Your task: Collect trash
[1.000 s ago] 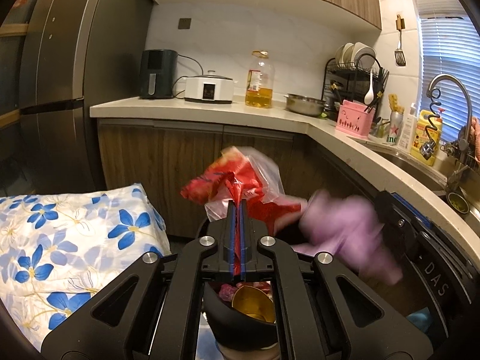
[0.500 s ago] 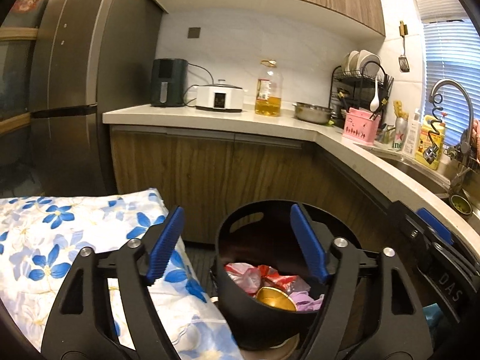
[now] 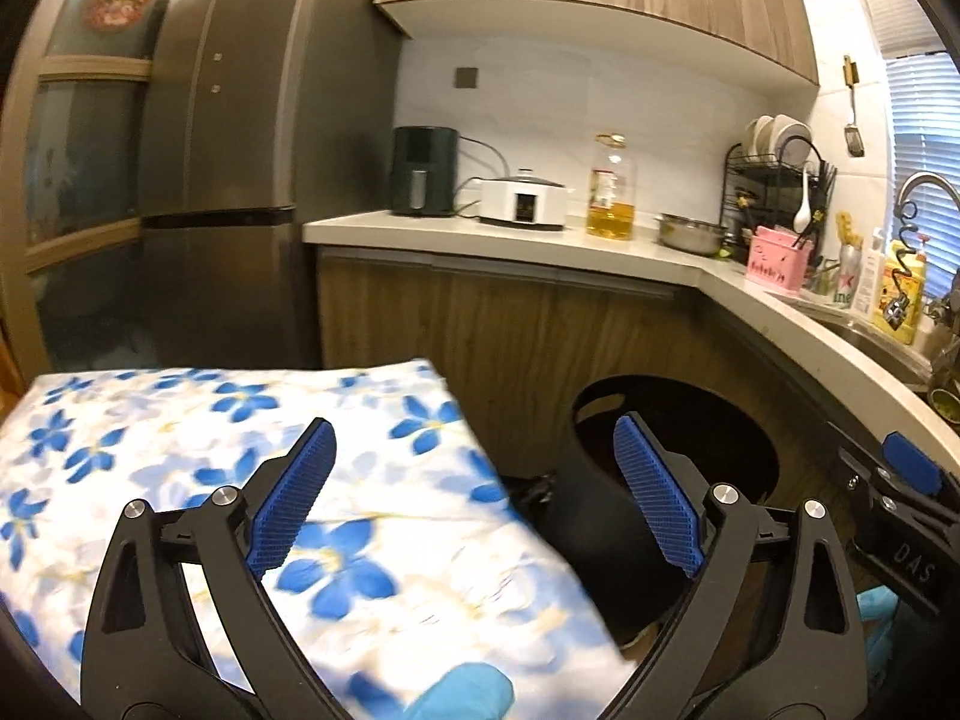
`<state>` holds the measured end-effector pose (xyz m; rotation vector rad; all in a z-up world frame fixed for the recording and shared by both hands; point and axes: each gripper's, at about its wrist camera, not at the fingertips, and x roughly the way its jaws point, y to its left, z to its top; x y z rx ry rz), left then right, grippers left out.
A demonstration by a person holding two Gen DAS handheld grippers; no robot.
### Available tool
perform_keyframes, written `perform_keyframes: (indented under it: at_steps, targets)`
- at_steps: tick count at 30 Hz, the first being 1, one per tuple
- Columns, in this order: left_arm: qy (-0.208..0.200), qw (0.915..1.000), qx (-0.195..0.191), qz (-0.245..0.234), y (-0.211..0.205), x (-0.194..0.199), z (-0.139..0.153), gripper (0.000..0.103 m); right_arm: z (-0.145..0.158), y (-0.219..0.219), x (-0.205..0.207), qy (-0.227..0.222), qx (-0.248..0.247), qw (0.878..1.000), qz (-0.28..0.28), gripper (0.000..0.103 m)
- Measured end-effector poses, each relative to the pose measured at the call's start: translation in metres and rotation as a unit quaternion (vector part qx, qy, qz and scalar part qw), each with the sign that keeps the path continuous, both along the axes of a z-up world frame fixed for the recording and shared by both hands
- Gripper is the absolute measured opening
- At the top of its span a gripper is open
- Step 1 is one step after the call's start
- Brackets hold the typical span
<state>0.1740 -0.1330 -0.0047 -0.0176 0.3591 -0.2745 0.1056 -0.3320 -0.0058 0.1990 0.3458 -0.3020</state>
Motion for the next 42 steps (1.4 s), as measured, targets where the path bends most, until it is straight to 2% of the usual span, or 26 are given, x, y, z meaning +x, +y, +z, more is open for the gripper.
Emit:
perform_keyframes:
  at_steps: [5,23,33,42]
  targets:
    - [0.003,0.9999,-0.003,0.015,0.030,-0.030,0.003,0.097,0.000,0.023,-0.018,0.008,-0.003,1.000,0.012,0.097]
    - [0.015,0.9981,0.004,0.060,0.101,-0.121,-0.010,0.097,-0.001,0.104,-0.101,0.021,-0.037,0.998,0.048,0.097]
    - [0.015,0.9964,0.011,0.082,0.129,-0.153,-0.015,0.097,-0.007,0.133,-0.130,0.021,-0.046,0.996,0.074,0.097]
    - [0.013,0.9957,0.009,0.091,0.143,-0.168,-0.015,0.097,-0.005,0.149,-0.138,0.017,-0.055,0.995,0.086,0.097]
